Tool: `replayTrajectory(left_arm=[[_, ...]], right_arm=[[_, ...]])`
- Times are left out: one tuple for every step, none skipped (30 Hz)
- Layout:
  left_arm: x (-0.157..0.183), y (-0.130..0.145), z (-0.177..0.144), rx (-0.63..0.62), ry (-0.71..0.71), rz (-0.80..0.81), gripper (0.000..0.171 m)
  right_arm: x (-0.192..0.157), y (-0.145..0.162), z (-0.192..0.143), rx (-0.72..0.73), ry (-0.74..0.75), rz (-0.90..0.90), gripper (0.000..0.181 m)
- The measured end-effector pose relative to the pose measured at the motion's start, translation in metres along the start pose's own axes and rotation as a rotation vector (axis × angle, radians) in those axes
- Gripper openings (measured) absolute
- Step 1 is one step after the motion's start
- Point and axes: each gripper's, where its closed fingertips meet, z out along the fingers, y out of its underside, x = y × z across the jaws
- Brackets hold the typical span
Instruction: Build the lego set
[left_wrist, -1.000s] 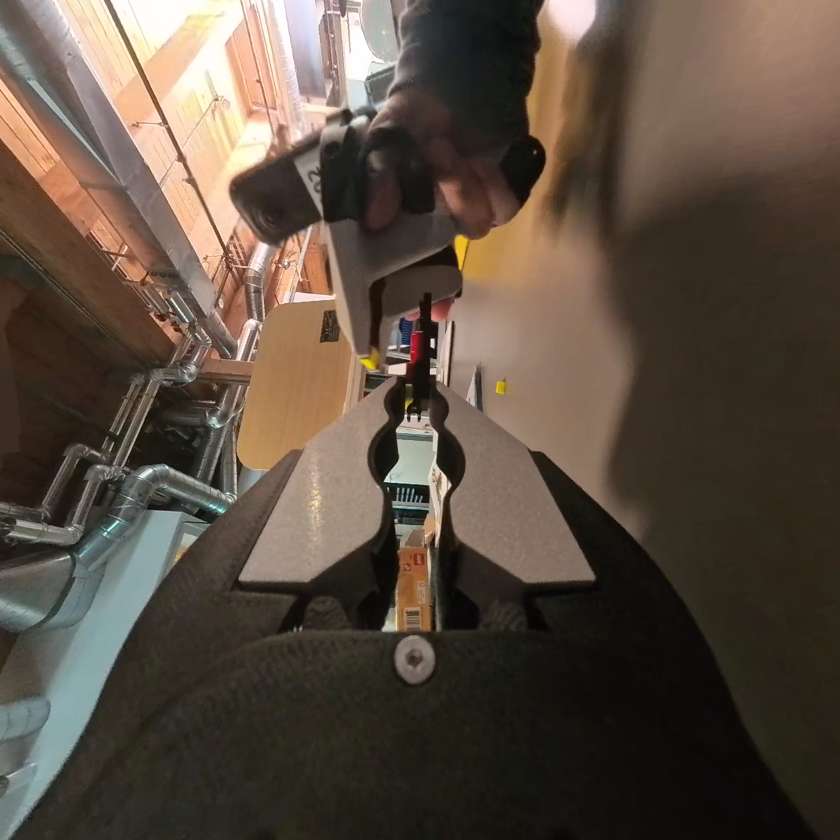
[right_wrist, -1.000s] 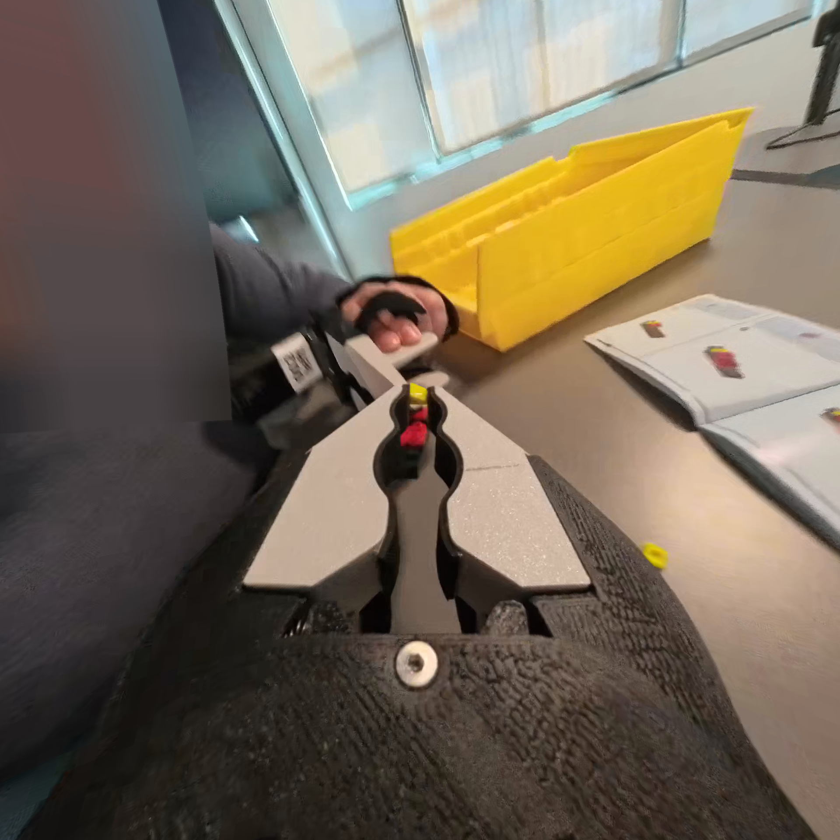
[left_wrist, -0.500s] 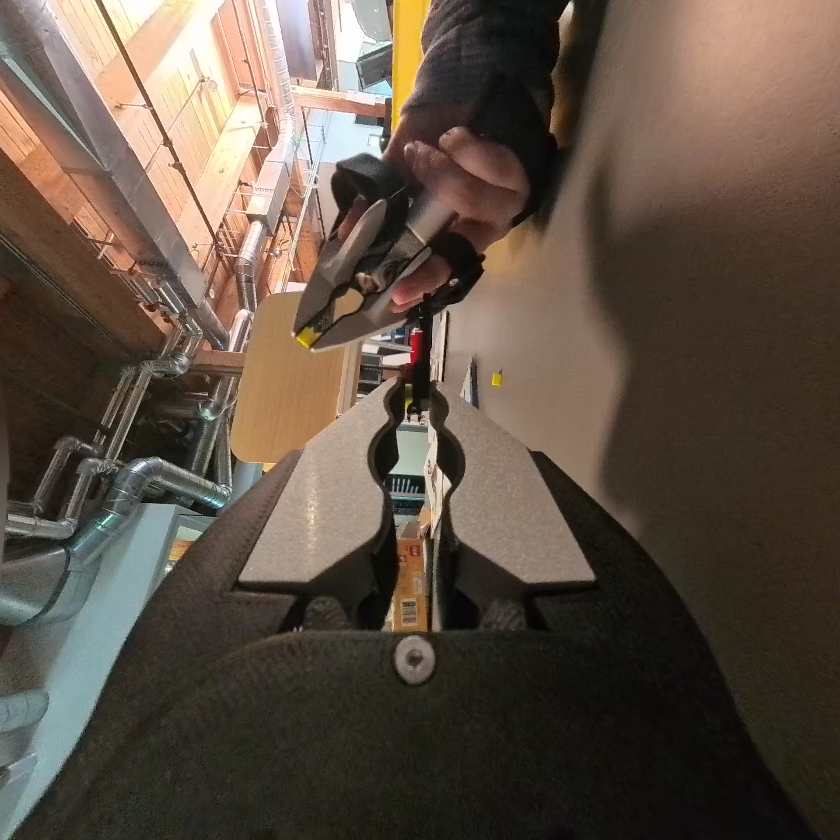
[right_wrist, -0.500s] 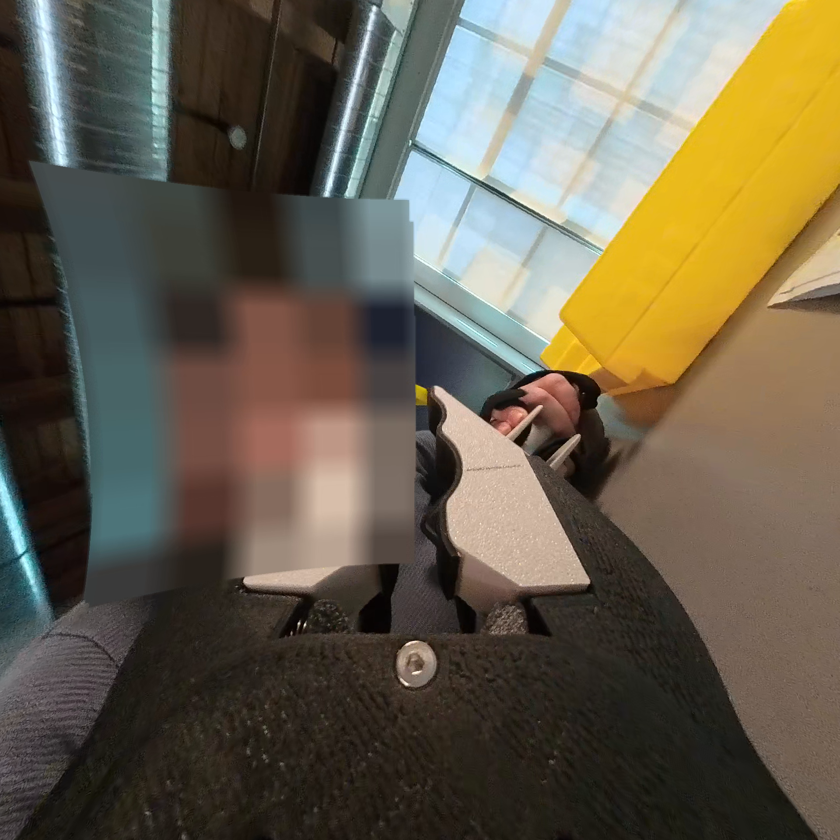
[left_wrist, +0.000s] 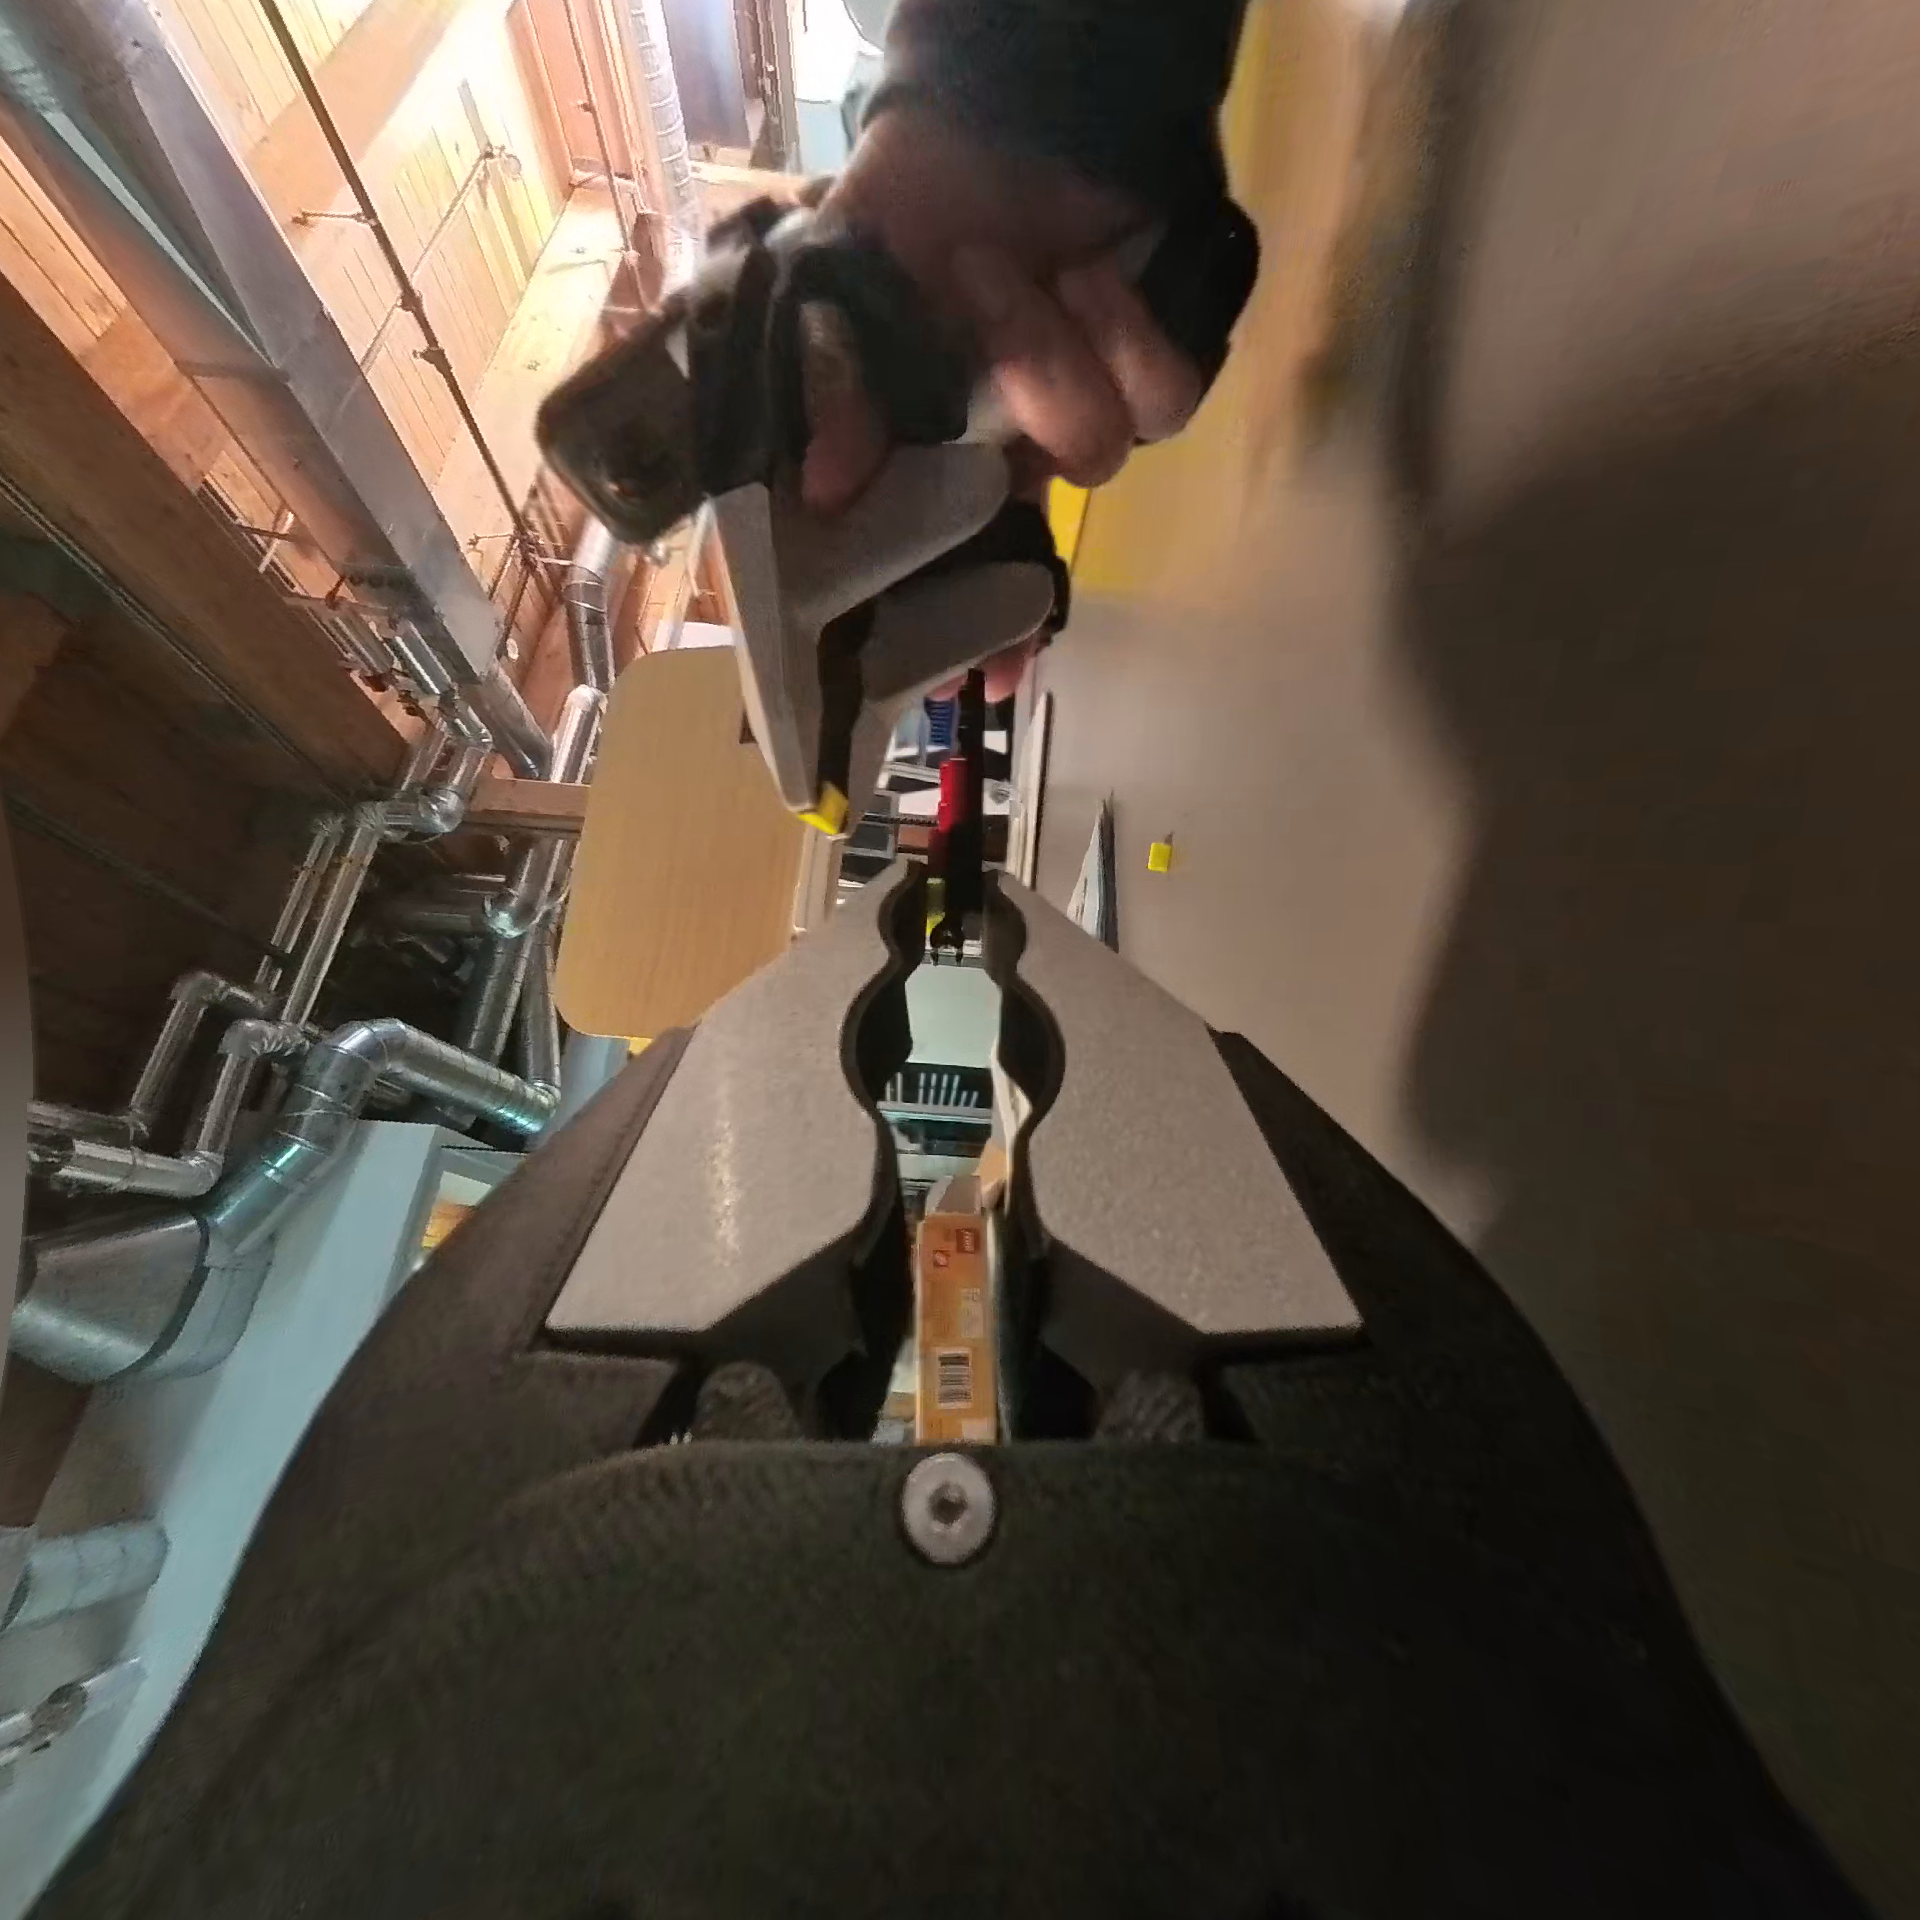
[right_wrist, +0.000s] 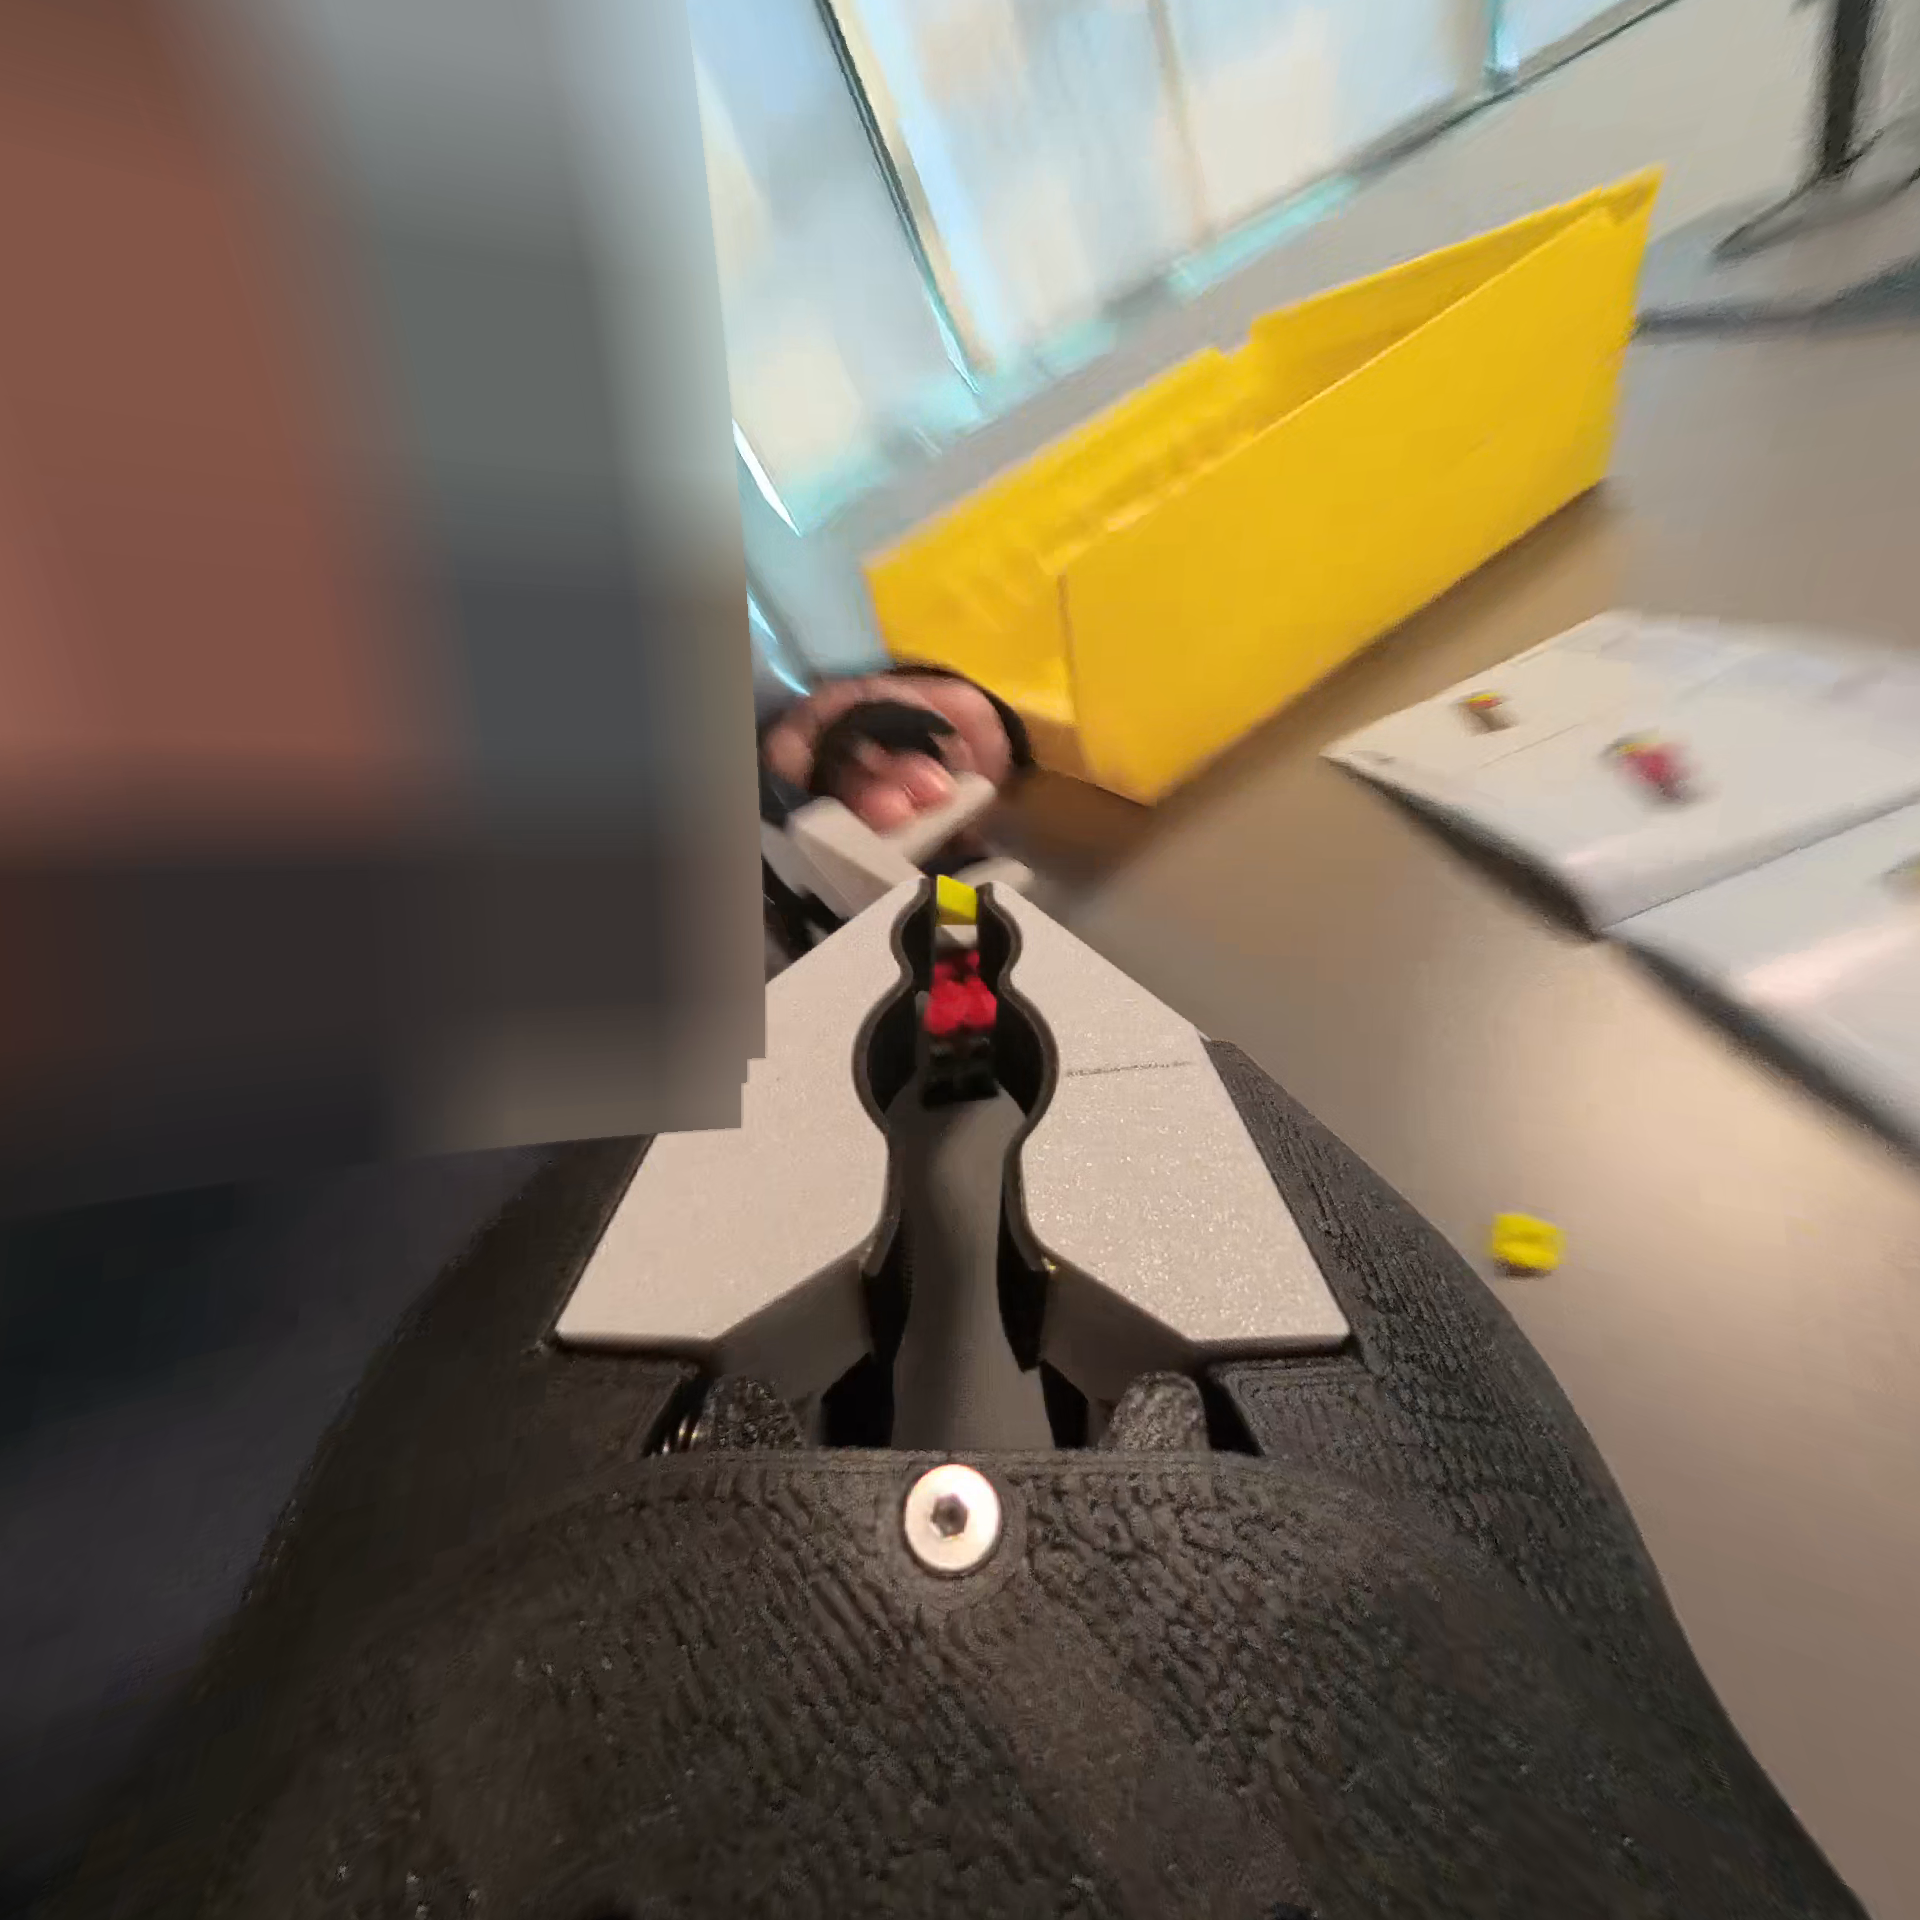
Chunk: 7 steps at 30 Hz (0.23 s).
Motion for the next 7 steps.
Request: replayTrajectory(left_arm=[[-0.001, -0.001, 0.000, 0.001, -0.004, 0.003, 0.009], [-0.001, -0.001, 0.000, 0.004, -0.006, 0.002, 0.009], [-0.002, -0.001, 0.000, 0.003, -0.010, 0.004, 0.009], [-0.002, -0.002, -0.001, 0.003, -0.014, 0.012, 0.009], [-0.002, -0.003, -0.001, 0.007, -0.018, 0.022, 0.009], [-0.002, -0.003, -0.001, 0.008, -0.021, 0.033, 0.009], [-0.003, -0.004, -0.001, 0.010, -0.023, 0.041, 0.009]], right_arm=[[-0.001, 0.002, 0.001, -0.036, 0.030, -0.060, 0.005], [-0.002, 0.006, 0.002, -0.077, 0.057, -0.113, 0.005], [-0.002, 0.010, 0.003, -0.113, 0.084, -0.162, 0.005], [-0.002, 0.013, 0.004, -0.147, 0.108, -0.206, 0.005], [-0.002, 0.016, 0.005, -0.175, 0.128, -0.244, 0.004], [-0.002, 0.017, 0.005, -0.195, 0.147, -0.274, 0.005], [-0.001, 0.018, 0.005, -0.209, 0.164, -0.298, 0.005]])
